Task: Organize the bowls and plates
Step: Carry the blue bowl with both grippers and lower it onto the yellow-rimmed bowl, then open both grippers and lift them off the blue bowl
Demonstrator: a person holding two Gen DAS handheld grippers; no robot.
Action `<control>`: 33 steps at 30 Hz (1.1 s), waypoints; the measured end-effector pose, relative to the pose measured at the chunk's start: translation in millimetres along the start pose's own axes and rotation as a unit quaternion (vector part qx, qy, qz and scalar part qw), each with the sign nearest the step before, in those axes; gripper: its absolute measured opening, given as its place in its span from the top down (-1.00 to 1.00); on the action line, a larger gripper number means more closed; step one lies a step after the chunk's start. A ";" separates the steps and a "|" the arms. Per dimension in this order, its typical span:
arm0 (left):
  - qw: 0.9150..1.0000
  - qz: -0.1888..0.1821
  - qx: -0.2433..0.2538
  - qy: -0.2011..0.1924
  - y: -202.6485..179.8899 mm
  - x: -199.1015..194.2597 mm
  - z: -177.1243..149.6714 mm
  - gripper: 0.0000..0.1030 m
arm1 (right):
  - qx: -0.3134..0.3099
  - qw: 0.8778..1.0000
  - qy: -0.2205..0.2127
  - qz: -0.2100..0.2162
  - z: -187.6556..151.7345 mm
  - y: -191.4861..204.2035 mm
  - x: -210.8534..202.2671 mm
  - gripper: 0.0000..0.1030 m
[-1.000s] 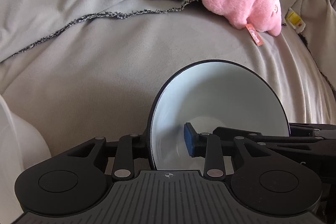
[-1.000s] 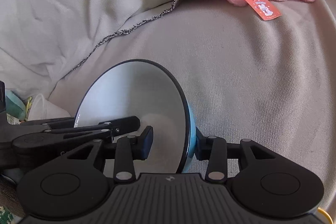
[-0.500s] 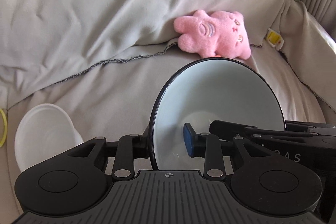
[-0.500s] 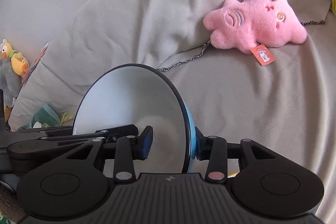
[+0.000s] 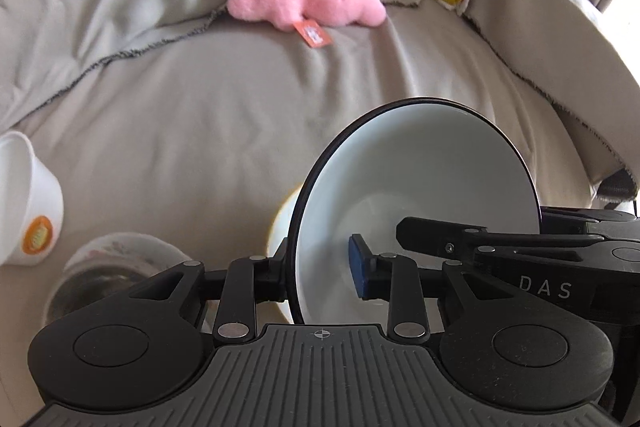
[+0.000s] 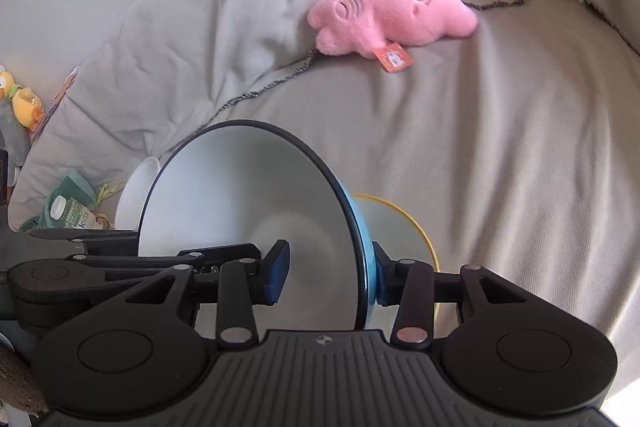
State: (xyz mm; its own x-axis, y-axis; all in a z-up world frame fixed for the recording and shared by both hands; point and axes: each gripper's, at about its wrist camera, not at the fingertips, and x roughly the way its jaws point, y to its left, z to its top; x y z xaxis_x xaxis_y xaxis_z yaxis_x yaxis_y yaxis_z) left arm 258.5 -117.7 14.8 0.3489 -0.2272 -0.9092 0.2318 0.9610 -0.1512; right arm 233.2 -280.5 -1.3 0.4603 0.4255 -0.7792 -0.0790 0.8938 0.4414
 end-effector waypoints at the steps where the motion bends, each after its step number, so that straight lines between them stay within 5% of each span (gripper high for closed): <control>1: 1.000 0.000 0.000 0.012 -2.3 10.7 -4.4 0.38 | 0.007 1.000 0.005 -0.001 -3.8 -7.5 4.4 0.17; 5: 0.998 0.016 0.004 0.053 -5.6 48.1 -15.6 0.40 | 0.029 0.999 0.024 -0.006 -16.0 -31.0 27.5 0.16; 9: 0.999 0.016 0.005 0.045 -0.2 55.7 -16.0 0.42 | 0.011 1.000 0.007 -0.006 -17.0 -32.1 36.4 0.08; 16: 0.996 -0.025 -0.076 0.049 29.6 56.0 -8.2 0.59 | -0.018 0.999 0.004 -0.028 -10.2 -15.9 43.8 0.06; 25: 0.998 -0.010 -0.045 0.053 27.7 44.2 -3.8 0.66 | -0.014 0.999 0.012 -0.030 -6.8 -14.5 40.9 0.04; 33: 0.999 0.012 -0.026 0.018 27.2 21.3 1.8 0.67 | -0.038 0.998 -0.017 -0.053 -1.5 -3.5 25.2 0.05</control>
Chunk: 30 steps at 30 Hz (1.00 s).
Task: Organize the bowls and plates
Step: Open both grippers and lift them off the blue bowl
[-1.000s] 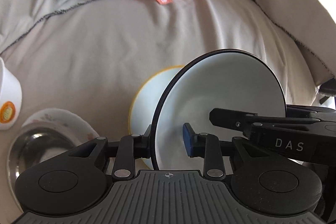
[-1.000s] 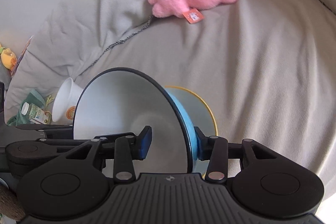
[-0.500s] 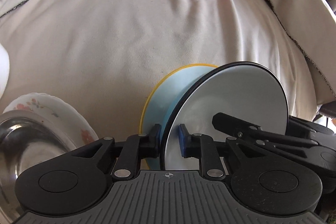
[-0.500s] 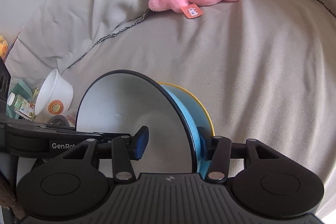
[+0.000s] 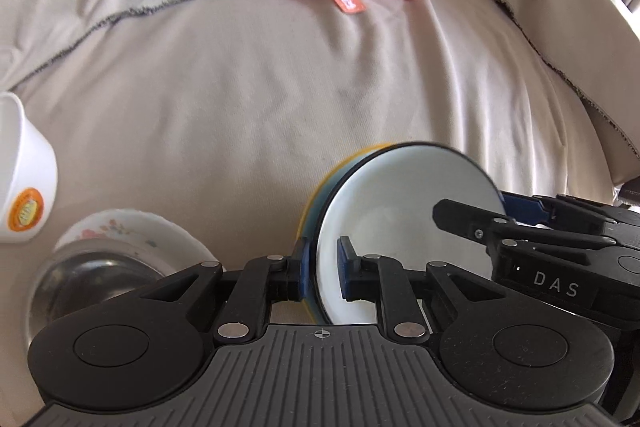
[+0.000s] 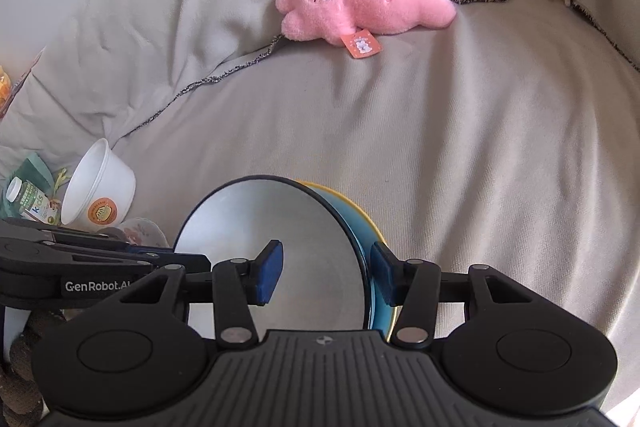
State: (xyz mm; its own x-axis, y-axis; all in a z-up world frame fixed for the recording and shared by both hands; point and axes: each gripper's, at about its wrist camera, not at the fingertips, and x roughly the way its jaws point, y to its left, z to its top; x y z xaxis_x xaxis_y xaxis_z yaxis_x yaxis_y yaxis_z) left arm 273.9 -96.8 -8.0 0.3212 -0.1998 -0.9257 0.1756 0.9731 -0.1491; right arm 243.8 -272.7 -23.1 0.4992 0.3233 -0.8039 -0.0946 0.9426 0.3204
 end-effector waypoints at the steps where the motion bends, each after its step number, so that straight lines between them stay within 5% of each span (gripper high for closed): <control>1: 1.000 0.002 0.004 -0.006 -0.2 -3.6 0.7 0.67 | -0.003 1.000 -0.007 0.000 1.1 0.9 -3.1 0.05; 13: 0.997 0.036 0.064 -0.009 -17.1 3.2 -3.4 0.67 | 0.000 1.000 -0.007 -0.004 2.3 -3.8 0.1 0.08; 19: 0.998 0.037 0.050 -0.011 -14.5 1.9 -1.7 0.68 | 0.013 1.000 -0.019 0.003 5.4 -14.7 -12.0 0.08; 26: 0.999 0.012 0.025 -0.034 -0.8 -8.9 -0.9 0.68 | 0.019 0.999 -0.028 -0.009 10.2 -23.7 -20.9 0.08; 30: 0.998 -0.037 -0.010 -0.042 22.5 -10.9 -7.6 0.68 | 0.009 1.000 -0.011 -0.028 6.9 -21.3 -12.9 0.08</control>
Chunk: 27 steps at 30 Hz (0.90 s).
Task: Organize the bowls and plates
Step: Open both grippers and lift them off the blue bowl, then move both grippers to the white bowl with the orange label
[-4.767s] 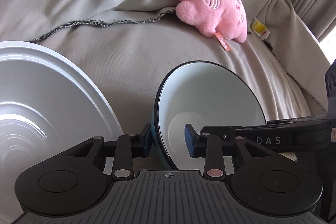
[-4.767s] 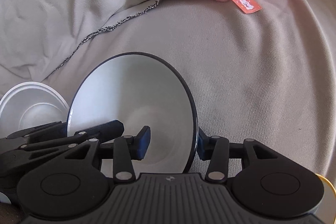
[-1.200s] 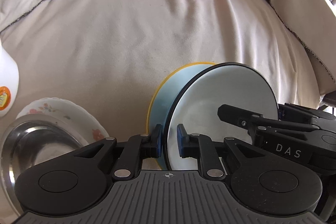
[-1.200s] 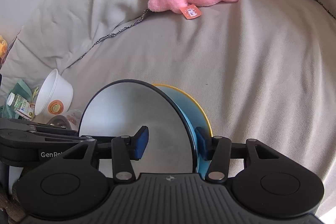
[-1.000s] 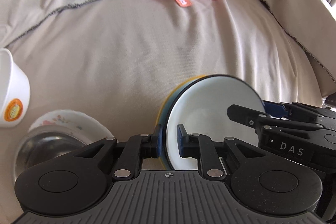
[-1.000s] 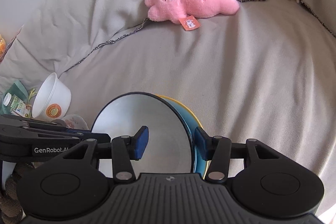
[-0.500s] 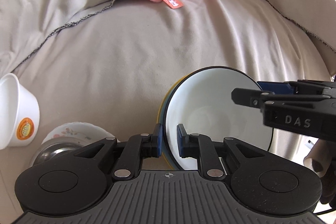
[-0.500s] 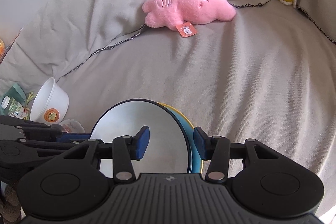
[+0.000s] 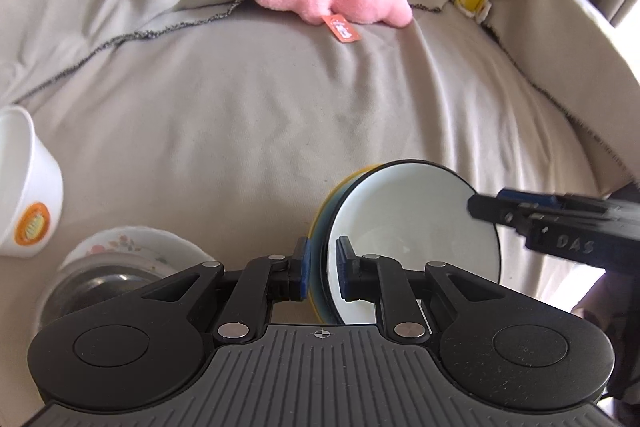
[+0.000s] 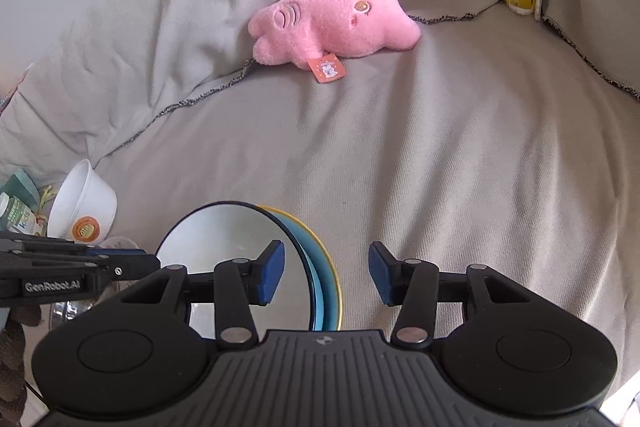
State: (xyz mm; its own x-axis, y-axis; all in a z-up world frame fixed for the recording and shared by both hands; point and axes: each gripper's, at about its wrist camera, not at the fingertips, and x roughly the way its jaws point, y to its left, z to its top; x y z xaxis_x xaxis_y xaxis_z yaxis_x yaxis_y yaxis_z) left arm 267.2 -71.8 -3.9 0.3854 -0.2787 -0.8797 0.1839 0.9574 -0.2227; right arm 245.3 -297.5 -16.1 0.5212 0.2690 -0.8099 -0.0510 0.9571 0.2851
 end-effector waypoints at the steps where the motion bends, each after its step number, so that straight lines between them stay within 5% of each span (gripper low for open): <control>1: 1.000 -0.010 -0.009 -0.004 7.1 -1.7 -2.4 0.68 | -0.002 1.000 0.006 -0.008 -1.9 0.8 2.8 0.08; 3: 0.998 -0.031 -0.033 -0.031 26.4 -10.7 -10.3 0.68 | -0.007 0.999 0.013 -0.030 -6.5 1.3 7.1 0.07; 7: 0.986 -0.052 -0.062 -0.144 70.3 -40.7 -34.6 0.66 | 0.005 0.999 0.018 -0.033 -6.1 2.0 7.8 0.07; 11: 0.952 -0.078 -0.139 -0.260 139.8 -73.7 -62.1 0.66 | -0.021 0.998 -0.003 -0.053 4.2 28.1 -5.6 0.05; 16: 0.918 -0.025 -0.207 -0.337 229.1 -86.3 -86.9 0.66 | -0.081 0.994 -0.012 -0.076 26.9 94.3 -10.7 -0.15; 18: 0.910 -0.005 -0.243 -0.336 265.5 -83.1 -93.4 0.66 | -0.104 0.992 -0.004 -0.078 34.9 130.2 -2.3 -0.21; 21: 0.915 0.023 -0.272 -0.298 304.3 -82.4 -92.6 0.66 | -0.128 0.991 0.018 -0.045 47.0 191.5 17.2 -0.31; 24: 0.901 -0.017 -0.323 -0.288 335.3 -78.3 -100.2 0.66 | -0.143 0.989 0.047 0.000 55.7 252.6 43.5 -0.42; 27: 0.899 0.000 -0.329 -0.290 341.5 -74.7 -101.3 0.66 | -0.149 0.986 0.073 0.016 59.3 305.3 77.9 -0.46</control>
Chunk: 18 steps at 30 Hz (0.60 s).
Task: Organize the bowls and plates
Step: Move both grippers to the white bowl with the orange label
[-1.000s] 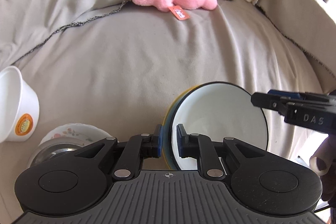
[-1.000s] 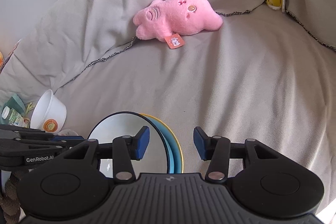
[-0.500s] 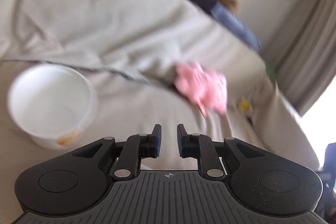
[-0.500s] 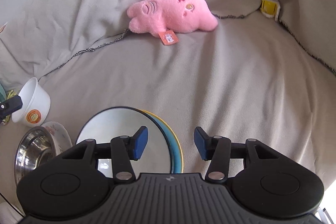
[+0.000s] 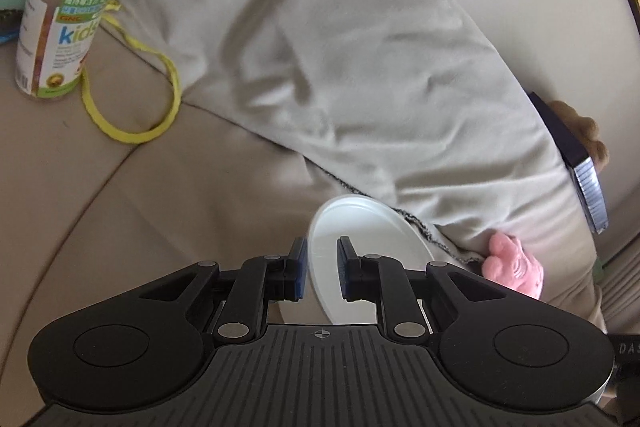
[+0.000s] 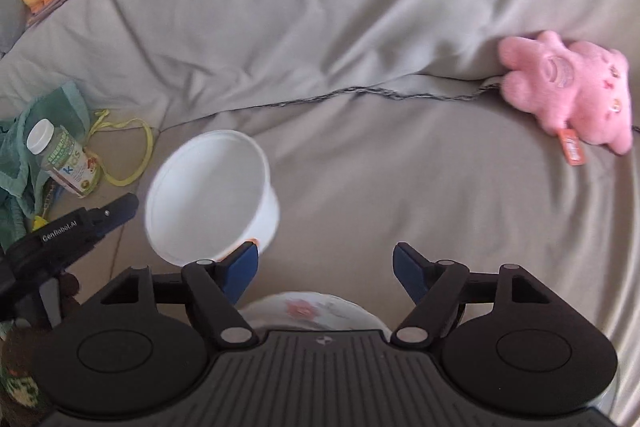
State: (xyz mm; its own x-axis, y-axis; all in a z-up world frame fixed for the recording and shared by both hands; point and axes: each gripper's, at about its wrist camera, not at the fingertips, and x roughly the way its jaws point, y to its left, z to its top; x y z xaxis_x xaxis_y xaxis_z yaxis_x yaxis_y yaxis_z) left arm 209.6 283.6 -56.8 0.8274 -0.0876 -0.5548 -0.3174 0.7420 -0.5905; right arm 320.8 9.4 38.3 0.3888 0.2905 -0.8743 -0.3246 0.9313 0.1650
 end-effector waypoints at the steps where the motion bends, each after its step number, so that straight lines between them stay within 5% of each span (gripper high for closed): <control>1: 1.000 0.010 0.011 -0.003 -0.9 1.2 -0.6 0.66 | -0.003 1.000 0.008 -0.002 5.8 12.4 11.7 -0.46; 7: 0.999 0.037 0.027 0.018 4.4 14.4 -4.0 0.64 | -0.028 0.997 0.017 -0.065 22.5 52.0 61.3 -0.52; 11: 0.999 0.043 0.005 0.005 15.2 19.4 -0.9 0.58 | -0.009 0.999 0.012 -0.048 27.8 50.8 76.1 -0.52; 18: 0.999 -0.037 -0.034 0.008 19.8 15.6 4.1 0.58 | 0.029 0.998 0.032 -0.039 31.9 53.0 116.9 -0.38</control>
State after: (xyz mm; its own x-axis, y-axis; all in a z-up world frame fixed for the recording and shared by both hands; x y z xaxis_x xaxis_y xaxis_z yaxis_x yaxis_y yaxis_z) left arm 218.2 299.7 -74.7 0.8428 -0.1505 -0.5168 -0.2873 0.6862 -0.6683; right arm 376.6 99.7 -40.6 0.3550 0.2045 -0.9122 -0.2439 0.9623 0.1207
